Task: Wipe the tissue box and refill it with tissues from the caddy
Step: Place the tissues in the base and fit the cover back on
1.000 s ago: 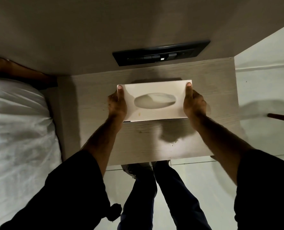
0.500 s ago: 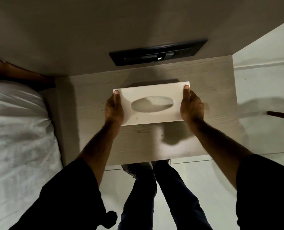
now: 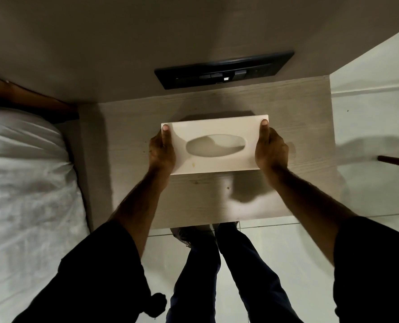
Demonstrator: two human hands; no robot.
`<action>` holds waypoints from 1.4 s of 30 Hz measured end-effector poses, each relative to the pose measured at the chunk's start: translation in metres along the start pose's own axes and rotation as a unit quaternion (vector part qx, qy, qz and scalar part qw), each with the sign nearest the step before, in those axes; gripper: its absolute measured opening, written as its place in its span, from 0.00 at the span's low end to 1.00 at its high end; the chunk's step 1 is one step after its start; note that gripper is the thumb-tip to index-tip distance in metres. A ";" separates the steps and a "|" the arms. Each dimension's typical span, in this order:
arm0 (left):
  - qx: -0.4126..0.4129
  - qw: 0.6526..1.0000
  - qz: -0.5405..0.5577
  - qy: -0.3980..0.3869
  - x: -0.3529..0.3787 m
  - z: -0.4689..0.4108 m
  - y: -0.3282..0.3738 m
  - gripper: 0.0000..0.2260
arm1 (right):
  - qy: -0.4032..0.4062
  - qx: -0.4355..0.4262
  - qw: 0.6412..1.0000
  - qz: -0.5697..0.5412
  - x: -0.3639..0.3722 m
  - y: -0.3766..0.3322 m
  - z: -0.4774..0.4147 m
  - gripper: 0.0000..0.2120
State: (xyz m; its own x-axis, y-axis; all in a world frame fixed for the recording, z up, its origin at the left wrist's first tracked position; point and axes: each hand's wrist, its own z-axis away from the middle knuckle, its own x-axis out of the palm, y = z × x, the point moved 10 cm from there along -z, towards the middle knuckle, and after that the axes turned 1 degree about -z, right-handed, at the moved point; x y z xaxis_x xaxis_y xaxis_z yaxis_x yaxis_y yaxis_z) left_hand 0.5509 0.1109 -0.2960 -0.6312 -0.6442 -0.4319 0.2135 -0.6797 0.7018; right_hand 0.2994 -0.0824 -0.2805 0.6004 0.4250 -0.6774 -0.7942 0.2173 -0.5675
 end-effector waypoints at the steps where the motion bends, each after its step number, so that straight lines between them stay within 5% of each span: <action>1: 0.000 1.000 -0.003 -0.003 0.001 0.000 0.000 0.16 | 0.000 0.000 1.000 -0.001 0.000 0.001 0.000 0.27; 24: -0.060 0.998 0.012 0.006 0.008 -0.011 -0.016 0.24 | -0.003 0.003 0.999 0.053 0.002 -0.005 -0.012 0.28; 37: 0.034 0.998 -0.055 0.000 0.006 -0.008 -0.005 0.21 | 0.024 -0.021 0.999 0.035 0.005 -0.001 -0.010 0.25; 42: 0.116 0.989 -0.024 -0.086 0.012 0.017 -0.008 0.36 | 0.028 -0.035 0.999 0.024 0.005 -0.003 -0.008 0.25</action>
State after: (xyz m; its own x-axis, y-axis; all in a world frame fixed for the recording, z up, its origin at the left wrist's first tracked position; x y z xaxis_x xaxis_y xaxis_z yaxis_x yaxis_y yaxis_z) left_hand 0.5286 0.1150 -0.2972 -0.7583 -0.5305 -0.3790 0.0160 -0.5963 0.8026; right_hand 0.3057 -0.0883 -0.2860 0.5676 0.3833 -0.7286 -0.8149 0.1355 -0.5636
